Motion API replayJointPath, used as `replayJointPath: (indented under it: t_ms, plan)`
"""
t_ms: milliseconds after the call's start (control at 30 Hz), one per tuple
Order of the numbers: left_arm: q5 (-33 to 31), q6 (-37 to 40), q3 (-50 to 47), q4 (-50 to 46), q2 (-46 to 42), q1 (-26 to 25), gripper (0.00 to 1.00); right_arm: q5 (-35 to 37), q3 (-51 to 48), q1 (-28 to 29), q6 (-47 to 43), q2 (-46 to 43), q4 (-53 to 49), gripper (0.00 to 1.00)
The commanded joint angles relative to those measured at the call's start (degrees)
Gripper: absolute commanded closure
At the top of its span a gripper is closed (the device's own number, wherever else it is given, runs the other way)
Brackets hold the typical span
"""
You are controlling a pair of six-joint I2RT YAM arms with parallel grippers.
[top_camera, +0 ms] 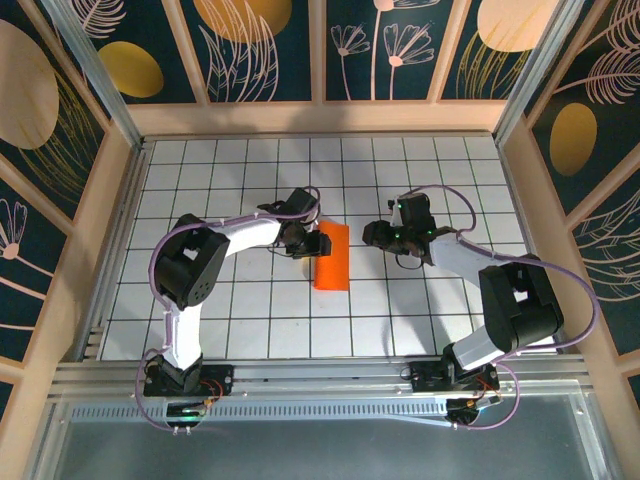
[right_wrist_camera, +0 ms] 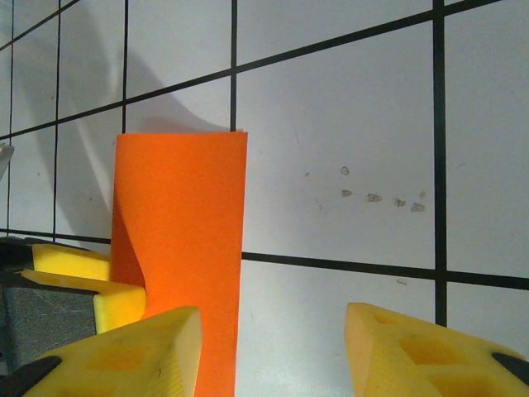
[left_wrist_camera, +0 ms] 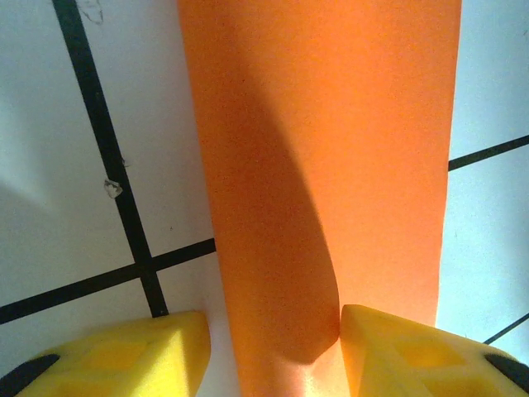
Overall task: Fold a paper plane with a square sheet of paper (fold left side to right side)
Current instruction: First fold in half a square sheet of paper at the center of the table.
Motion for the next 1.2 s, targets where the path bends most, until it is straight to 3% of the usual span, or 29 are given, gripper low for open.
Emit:
replayJointPath:
  t_ms: [0, 767, 1167]
  plan:
    - [-3.04, 2.01, -1.63, 2.66, 8.12, -1.55, 0.51, -0.84, -0.88, -0.34, -0.47, -0.35, 0.9, 0.5]
    - [-3.42, 1.83, -1.36, 2.72, 8.8, -1.59, 0.51, -4.9, -2.0, 0.27, 0.68, 0.65, 3.44, 0.53]
    - [-3.42, 1.8, -1.56, 2.58, 8.31, -1.6, 0.51, -11.19, 1.19, 5.64, 2.85, 8.04, 7.87, 0.98]
